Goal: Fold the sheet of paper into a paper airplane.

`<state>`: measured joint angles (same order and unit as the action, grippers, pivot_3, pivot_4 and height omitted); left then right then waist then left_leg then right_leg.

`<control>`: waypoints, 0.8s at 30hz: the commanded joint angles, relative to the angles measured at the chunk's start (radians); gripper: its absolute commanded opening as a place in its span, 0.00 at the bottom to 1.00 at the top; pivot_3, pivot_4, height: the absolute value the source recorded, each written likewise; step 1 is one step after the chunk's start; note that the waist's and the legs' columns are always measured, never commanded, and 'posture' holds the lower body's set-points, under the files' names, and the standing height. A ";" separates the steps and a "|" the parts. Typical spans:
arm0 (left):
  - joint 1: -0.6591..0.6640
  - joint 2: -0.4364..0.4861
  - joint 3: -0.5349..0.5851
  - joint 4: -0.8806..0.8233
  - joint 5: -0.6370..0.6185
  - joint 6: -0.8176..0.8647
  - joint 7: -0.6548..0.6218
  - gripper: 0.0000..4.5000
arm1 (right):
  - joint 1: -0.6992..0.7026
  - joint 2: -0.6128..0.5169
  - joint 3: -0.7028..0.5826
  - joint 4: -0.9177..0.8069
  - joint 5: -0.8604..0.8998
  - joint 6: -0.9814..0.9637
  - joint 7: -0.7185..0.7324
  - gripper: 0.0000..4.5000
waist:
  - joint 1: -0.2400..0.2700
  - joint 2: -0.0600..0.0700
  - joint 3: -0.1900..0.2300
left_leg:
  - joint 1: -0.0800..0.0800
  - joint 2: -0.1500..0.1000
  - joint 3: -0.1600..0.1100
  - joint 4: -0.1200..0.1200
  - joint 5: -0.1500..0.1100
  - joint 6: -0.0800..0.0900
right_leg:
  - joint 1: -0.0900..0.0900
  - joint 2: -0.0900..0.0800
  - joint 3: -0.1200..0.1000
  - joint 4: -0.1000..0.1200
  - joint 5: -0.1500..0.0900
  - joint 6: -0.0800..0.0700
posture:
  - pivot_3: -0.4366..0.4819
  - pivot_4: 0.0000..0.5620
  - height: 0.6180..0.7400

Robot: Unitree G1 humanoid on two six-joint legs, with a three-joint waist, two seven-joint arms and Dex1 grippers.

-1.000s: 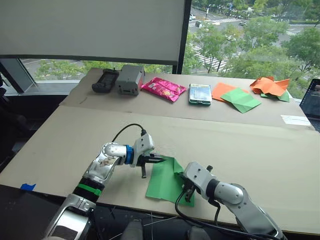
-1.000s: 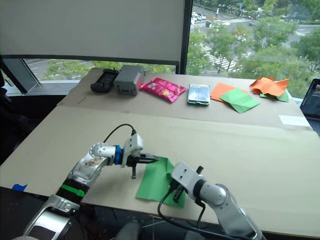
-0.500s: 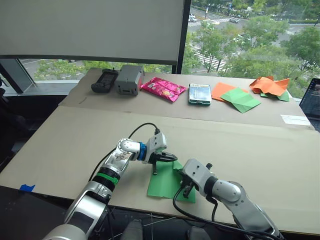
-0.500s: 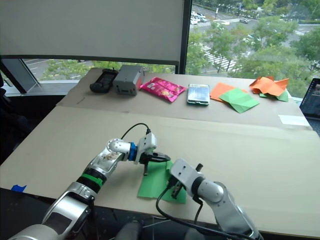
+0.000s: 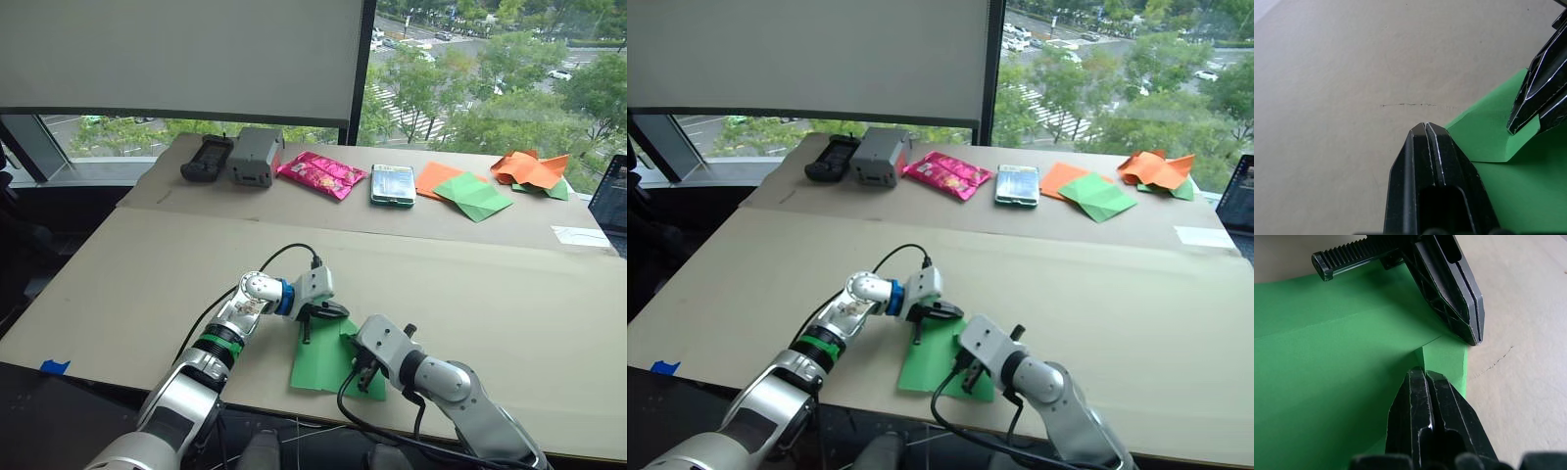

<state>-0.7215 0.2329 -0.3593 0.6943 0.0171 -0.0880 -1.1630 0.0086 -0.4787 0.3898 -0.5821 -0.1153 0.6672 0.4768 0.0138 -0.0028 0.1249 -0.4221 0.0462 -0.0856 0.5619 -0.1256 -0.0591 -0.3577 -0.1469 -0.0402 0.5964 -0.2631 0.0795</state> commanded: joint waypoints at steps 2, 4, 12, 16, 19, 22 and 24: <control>-0.004 0.005 -0.027 0.036 0.051 -0.025 0.013 0.00 | -0.002 0.016 0.003 -0.043 0.000 0.024 -0.007 0.00 | 0.000 0.000 0.000 | 0.000 0.000 0.000 0.000 0.000 0.000 | 0.001 0.000 0.000 0.000 0.000 0.000 | 0.48 0.27 0.77; -0.005 0.006 -0.032 0.052 0.063 -0.041 0.015 0.00 | -0.001 0.024 -0.015 -0.063 0.017 0.035 -0.004 0.14 | 0.000 0.000 -0.001 | 0.001 0.000 0.000 0.000 0.000 0.000 | 0.001 0.000 0.000 0.000 0.000 0.000 | 0.48 0.27 0.77; -0.023 -0.004 -0.035 0.102 0.076 -0.079 0.025 0.00 | -0.046 0.079 -0.240 -0.158 0.200 0.109 0.033 0.35 | -0.001 -0.001 0.000 | 0.001 0.000 0.000 0.001 0.000 0.000 | 0.002 0.000 0.000 0.000 0.000 0.000 | 0.48 0.27 0.77; -0.030 -0.009 -0.033 0.114 0.077 -0.088 0.028 0.00 | -0.097 0.098 -0.282 -0.085 0.201 0.136 -0.011 0.23 | -0.002 0.000 -0.001 | 0.001 0.000 0.000 0.000 0.000 0.000 | 0.002 0.000 0.000 0.000 0.000 0.000 | 0.48 0.27 0.77; -0.035 -0.011 -0.031 0.119 0.079 -0.091 0.031 0.00 | -0.107 0.077 -0.244 -0.045 0.189 0.122 -0.008 0.01 | 0.000 0.000 -0.001 | 0.001 0.000 0.000 0.000 0.000 -0.001 | 0.002 0.000 0.000 0.000 0.000 0.000 | 0.48 0.27 0.77; -0.036 -0.008 -0.029 0.120 0.081 -0.096 0.034 0.00 | -0.115 0.091 -0.194 0.016 0.175 0.110 -0.027 0.00 | -0.002 0.000 -0.001 | 0.001 0.000 0.000 0.000 0.000 0.000 | 0.002 0.000 0.000 0.000 0.000 0.000 | 0.48 0.27 0.77; -0.038 -0.008 -0.029 0.123 0.083 -0.098 0.036 0.00 | -0.122 0.099 -0.163 0.056 0.160 0.100 -0.038 0.00 | -0.002 0.000 -0.001 | 0.001 0.000 0.000 0.000 0.000 0.000 | 0.002 0.000 0.000 0.001 0.000 0.000 | 0.48 0.27 0.77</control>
<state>-0.7649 0.2164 -0.3721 0.7904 0.0601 -0.1957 -1.1367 -0.0992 -0.3847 0.2068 -0.5295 0.0553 0.7922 0.4513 0.0119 -0.0027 0.1236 -0.4208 0.0462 -0.0856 0.5619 -0.1257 -0.0593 -0.3553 -0.1469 -0.0407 0.5969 -0.2631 0.0796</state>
